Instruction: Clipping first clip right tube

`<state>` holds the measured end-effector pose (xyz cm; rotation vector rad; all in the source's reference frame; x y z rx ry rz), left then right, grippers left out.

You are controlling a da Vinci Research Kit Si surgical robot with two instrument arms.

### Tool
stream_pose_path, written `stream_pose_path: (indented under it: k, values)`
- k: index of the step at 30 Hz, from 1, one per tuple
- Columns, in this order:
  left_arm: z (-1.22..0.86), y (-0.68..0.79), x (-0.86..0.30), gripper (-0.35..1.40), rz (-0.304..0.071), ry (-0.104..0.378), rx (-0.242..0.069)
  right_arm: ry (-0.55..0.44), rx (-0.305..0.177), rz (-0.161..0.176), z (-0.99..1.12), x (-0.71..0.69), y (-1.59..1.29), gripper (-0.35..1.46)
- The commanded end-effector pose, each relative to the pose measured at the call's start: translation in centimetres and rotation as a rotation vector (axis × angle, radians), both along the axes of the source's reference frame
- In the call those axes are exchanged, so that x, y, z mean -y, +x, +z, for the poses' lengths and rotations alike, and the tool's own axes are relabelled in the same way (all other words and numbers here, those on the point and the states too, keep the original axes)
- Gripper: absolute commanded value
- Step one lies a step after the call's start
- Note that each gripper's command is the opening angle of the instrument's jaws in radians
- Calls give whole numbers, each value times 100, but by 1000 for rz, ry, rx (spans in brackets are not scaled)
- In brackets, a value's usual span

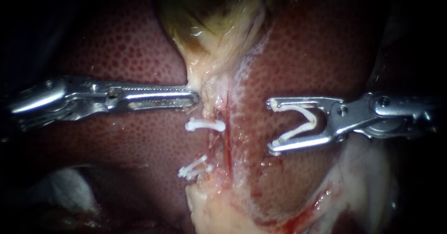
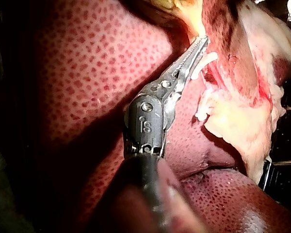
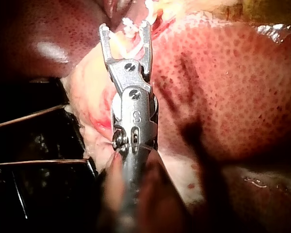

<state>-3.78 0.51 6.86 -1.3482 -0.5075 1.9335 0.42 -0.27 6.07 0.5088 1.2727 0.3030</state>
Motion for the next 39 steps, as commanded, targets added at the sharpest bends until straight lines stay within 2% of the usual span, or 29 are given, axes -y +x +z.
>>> stream_pose_path:
  k: [1, 6, 11, 14, 16, 19, 23, 27, 39]
  values:
    - [0, 1, 0, -35, -1, 1, 0, 0, 0, 0, 0, 0, 0, 49]
    - [-2, 4, -1, -35, 1, 2, 2, 0, 0, 0, 0, 0, 0, 49]
    - [-13, 22, -8, -35, -6, 5, -1, 0, 0, 0, 1, 1, 0, 49]
    - [-28, 39, -21, -35, -22, 11, -10, 0, 1, 0, 1, 0, 0, 49]
    - [-40, 52, -32, -35, -43, 12, -1, 0, 1, 0, 1, 0, 0, 49]
    - [-57, 70, -47, -35, -71, -10, 16, 0, 1, 0, 2, 0, 0, 49]
    - [-76, 84, -58, -35, -93, -35, 30, 0, 1, 0, 2, 0, 0, 49]
    - [-83, 88, -60, -35, -102, -46, 34, 0, 1, 1, 3, 0, 0, 49]
    - [-81, 87, -57, -35, -101, -54, 32, -5, 2, 2, 9, 4, 6, 49]
